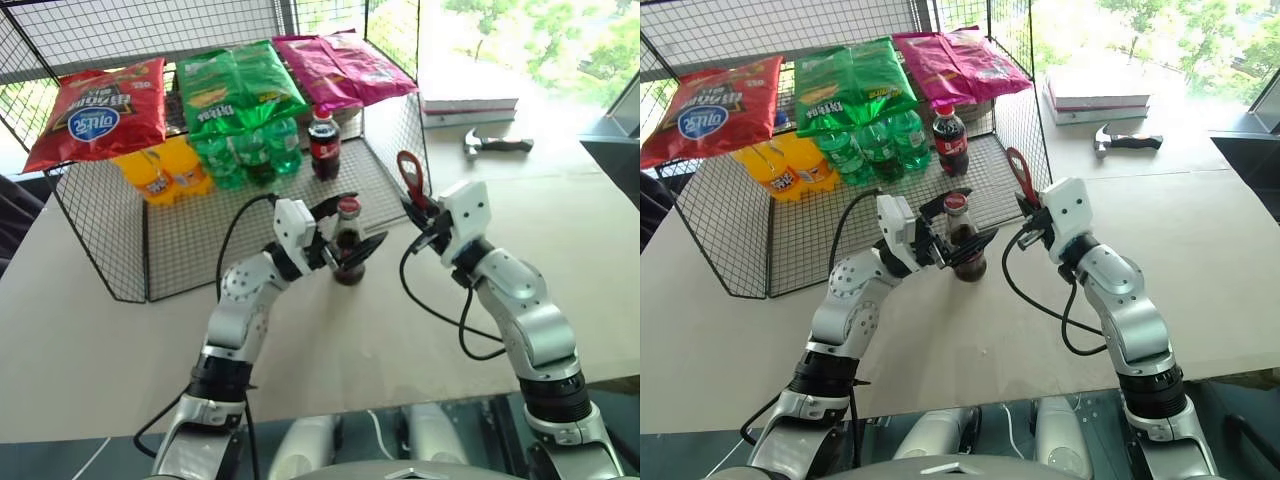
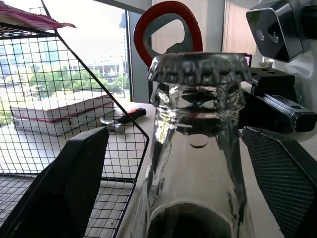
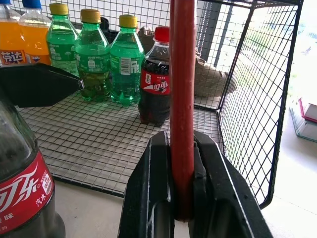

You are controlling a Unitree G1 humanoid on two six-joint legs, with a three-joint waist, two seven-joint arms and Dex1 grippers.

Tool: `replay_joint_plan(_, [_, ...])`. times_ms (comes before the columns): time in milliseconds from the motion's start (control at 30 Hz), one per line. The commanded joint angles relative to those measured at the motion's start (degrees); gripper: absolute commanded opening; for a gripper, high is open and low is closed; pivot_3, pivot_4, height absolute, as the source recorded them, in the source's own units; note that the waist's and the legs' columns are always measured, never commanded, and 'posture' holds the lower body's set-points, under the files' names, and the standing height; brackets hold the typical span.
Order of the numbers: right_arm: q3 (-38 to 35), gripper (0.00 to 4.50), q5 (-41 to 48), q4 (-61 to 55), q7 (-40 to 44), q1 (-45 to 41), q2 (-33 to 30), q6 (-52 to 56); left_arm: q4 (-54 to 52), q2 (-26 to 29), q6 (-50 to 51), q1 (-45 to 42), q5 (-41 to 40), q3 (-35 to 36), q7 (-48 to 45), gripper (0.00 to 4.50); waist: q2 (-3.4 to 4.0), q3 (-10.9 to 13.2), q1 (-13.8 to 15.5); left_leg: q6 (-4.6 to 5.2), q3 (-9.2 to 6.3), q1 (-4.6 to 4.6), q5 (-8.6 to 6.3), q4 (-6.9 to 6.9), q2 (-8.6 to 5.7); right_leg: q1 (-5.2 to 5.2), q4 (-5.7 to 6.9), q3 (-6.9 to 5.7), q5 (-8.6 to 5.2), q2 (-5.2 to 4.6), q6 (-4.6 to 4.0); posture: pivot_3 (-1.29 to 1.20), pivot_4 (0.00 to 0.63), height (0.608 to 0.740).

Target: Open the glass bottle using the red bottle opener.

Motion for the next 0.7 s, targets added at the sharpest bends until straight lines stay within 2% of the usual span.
replay_joint_plan(33, [-0.6,0.00,0.3,-1.3,0.1,-1.0,0.3,-1.1,-1.2,0.3,-0.4,0.3,-0.6,0.6,-0.5,2.79,0.00,0.0,0.0,0.00,0.00,0.00,0.00,0.00,0.00,0.00,0.00,0.00,0.00,0.00,0.00,0.00,0.150,0.740])
replay_joint_plan(100, [-0.6,0.00,0.3,-1.3,0.2,-1.0,0.3,-1.0,-0.8,0.5,-0.7,0.6,-0.3,0.6,-0.7,2.07,0.00,0.0,0.0,0.00,-0.01,0.00,0.00,0.00,0.00,0.01,0.00,0.00,0.00,0.00,0.00,0.00,0.150,0.740])
replay_joint_plan(467, [2.0,0.00,-2.5,-1.5,1.7,-2.7,-1.1,-2.9,-0.3,0.8,-1.0,1.7,0.7,0.0,-0.5,2.08,0.00,0.0,-0.1,-0.01,0.01,0.08,0.01,0.00,0.02,0.06,0.01,0.00,0.01,0.01,-0.02,0.00,0.150,0.740])
replay_joint_plan(700, [10.9,0.00,-18.5,4.8,1.1,-5.6,-6.3,-21.1,0.3,0.7,-0.9,1.2,1.1,-0.1,-0.1,2.08,-0.01,0.0,-0.1,-0.02,0.04,0.13,0.01,0.00,0.02,0.10,0.01,-0.01,0.01,0.04,-0.02,0.00,0.150,0.740])
